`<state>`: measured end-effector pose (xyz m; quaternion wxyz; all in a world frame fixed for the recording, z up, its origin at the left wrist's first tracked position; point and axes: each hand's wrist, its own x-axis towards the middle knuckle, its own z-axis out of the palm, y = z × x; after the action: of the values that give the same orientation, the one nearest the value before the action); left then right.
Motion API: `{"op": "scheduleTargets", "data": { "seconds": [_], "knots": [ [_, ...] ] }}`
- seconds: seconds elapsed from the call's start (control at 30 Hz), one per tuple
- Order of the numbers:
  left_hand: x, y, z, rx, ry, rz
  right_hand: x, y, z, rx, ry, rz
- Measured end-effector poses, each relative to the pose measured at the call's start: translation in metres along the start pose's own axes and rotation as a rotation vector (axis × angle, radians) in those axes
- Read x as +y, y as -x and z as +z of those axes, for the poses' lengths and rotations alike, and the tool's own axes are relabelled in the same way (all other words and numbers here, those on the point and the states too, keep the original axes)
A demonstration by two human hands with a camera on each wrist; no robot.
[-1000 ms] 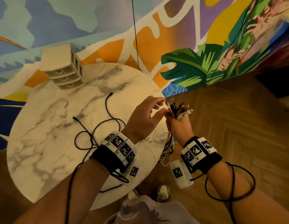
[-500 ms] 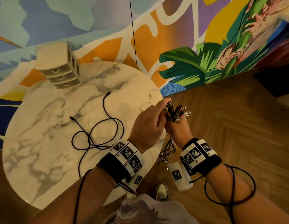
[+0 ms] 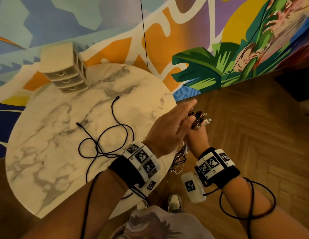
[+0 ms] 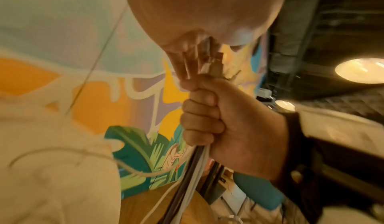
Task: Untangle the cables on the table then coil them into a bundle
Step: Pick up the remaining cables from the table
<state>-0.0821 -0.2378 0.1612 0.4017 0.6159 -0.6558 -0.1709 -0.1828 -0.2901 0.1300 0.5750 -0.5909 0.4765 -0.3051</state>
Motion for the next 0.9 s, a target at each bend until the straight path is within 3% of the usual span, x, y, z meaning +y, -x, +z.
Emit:
{"op": "scheduleTargets", "data": {
  "seconds": [0.07,0.13,0.23,0.3,0.37,0.47,0.6,0.67,0.73,0.8,0.87,0.9],
  "knots": [
    [-0.029,0.003,0.002,0.058,0.162,-0.191,-0.003,-0.004,-0.001,0.029,-0.049,-0.011],
    [-0.058,0.013,0.013,-0.006,0.211,-0.343,-0.007,-0.01,-0.007,0.093,-0.169,0.062],
    [-0.095,0.049,0.049,-0.502,-0.11,-0.409,-0.003,-0.015,-0.013,0.077,-0.209,0.016],
    [-0.12,0.079,0.069,-0.639,-0.349,-0.484,-0.001,-0.015,-0.017,0.053,-0.204,-0.005],
    [-0.138,0.1,0.074,-0.595,-0.481,-0.55,-0.001,-0.013,-0.023,0.048,-0.21,0.014],
    [-0.158,0.111,0.057,-0.492,-0.472,-0.628,-0.004,-0.011,-0.04,0.1,-0.195,0.024],
    [-0.173,0.098,0.008,-0.129,-0.412,-0.728,0.002,-0.019,-0.064,0.272,-0.093,-0.024],
    [-0.166,0.078,-0.013,-0.013,-0.346,-0.753,0.001,-0.021,-0.07,0.316,-0.002,-0.048],
    [-0.136,0.046,-0.026,-0.013,-0.231,-0.701,-0.003,-0.019,-0.067,0.241,0.06,-0.08],
    [-0.092,0.014,-0.029,-0.097,-0.197,-0.579,-0.012,-0.014,-0.056,0.039,0.147,-0.099],
    [-0.045,-0.012,-0.026,-0.213,-0.313,-0.388,-0.02,-0.01,-0.042,-0.153,0.281,-0.161],
    [-0.023,-0.022,-0.021,-0.269,-0.402,-0.302,-0.02,-0.011,-0.039,-0.174,0.275,-0.205]
  ]
}}
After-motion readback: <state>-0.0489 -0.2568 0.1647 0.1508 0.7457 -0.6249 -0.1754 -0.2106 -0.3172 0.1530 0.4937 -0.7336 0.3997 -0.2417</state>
